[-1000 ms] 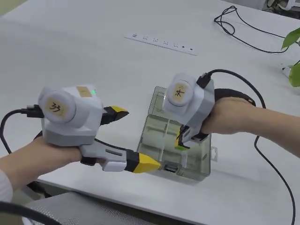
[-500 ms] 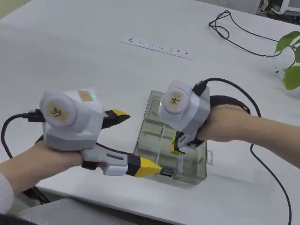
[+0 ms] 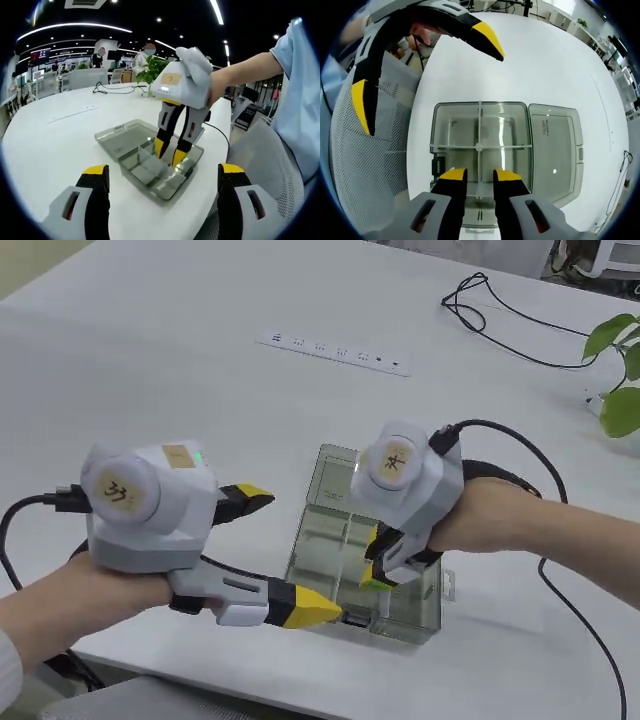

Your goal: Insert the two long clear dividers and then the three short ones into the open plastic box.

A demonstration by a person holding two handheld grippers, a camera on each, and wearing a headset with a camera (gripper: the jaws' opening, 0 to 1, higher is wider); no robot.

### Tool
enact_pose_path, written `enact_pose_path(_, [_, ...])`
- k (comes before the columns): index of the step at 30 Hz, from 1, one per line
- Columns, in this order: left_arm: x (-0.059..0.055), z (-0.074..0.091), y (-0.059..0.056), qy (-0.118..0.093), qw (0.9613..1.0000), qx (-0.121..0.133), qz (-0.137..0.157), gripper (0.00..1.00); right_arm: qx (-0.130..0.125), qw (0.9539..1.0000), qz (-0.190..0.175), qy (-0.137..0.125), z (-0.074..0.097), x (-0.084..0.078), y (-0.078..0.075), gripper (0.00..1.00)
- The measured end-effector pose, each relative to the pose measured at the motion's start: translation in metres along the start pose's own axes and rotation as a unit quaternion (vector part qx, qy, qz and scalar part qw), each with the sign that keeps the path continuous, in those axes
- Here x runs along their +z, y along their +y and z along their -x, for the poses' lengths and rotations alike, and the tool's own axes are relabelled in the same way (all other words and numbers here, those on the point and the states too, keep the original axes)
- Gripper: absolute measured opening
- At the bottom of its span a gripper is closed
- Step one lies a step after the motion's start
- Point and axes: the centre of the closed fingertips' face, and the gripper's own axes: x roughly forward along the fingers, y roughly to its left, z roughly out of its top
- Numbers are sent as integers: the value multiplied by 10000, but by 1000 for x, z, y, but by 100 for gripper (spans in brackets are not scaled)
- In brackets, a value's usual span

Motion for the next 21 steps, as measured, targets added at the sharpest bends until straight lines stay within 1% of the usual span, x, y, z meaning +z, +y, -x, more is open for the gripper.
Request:
enact_pose_path(1, [0,0,-1,6,10000,-6,2,91,20,9999,-19,-133,1,3,0,25])
enact_pose_path(2, [-1,0,-1,14,10000,-8,0,91,-8,9998,-79,-170,3,3,-1,28])
enact_pose_path(5, [0,0,-2,20,10000,-12,9,91,-57,9996,-50,-259,10,2,-2,33])
enact_pose_path(6, [-1,0,-2,28,10000,-13,9,91,-40,9994,-16,-337,12,2,0,34])
enact_pose_path(9, [0,0,-2,30,10000,-15,7,91,-5,9986,-120,-516,18,5,2,40])
enact_pose_path(11, [1,0,-1,25,10000,-14,3,92,-40,9974,-152,-709,21,9,3,44])
enact_pose_path(13, [1,-1,0,23,10000,-10,-4,92,-29,9964,-222,-818,24,11,4,48])
enact_pose_path(14, [1,-1,0,24,10000,-13,-1,92,-49,9961,-231,-850,25,11,4,51])
enact_pose_path(15, [2,-2,0,27,10000,-14,-10,91,-112,9952,-252,-939,27,13,4,55])
enact_pose_path(17, [2,-2,0,36,10000,-19,-20,92,-144,9936,-273,-1085,29,15,5,60])
enact_pose_path(18, [2,-2,0,34,10000,-19,-25,92,-170,9929,-271,-1144,30,15,5,64])
enact_pose_path(19, [3,-1,0,36,10000,-17,-26,92,-178,9925,-287,-1179,31,14,6,68])
enact_pose_path(20, [3,-1,0,36,10000,-17,-27,92,-243,9915,-364,-1222,32,14,5,71])
enact_pose_path(21, [3,-1,0,40,10000,-15,-26,92,-263,9910,-352,-1266,34,13,5,75])
